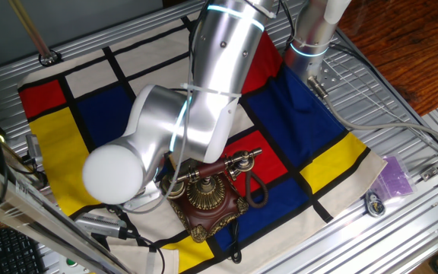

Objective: Dial a number on an old rotary phone

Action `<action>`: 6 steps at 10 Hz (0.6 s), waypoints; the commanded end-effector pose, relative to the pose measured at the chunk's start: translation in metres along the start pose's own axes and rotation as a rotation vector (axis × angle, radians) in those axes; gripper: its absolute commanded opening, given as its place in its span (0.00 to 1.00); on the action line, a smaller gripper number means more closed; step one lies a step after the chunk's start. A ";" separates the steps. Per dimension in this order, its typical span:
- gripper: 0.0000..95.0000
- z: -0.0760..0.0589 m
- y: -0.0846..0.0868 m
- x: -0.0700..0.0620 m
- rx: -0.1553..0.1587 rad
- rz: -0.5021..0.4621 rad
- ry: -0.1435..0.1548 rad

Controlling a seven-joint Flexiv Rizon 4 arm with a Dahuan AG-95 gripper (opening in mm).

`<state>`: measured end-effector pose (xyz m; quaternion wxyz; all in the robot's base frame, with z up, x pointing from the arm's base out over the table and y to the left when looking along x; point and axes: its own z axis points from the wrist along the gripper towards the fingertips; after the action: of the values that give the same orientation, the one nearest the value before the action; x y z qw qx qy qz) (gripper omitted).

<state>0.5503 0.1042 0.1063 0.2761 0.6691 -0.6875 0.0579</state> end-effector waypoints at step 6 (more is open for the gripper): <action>0.00 0.002 0.002 0.001 -0.003 -0.009 0.017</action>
<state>0.5478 0.1027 0.1057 0.2842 0.6707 -0.6823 0.0616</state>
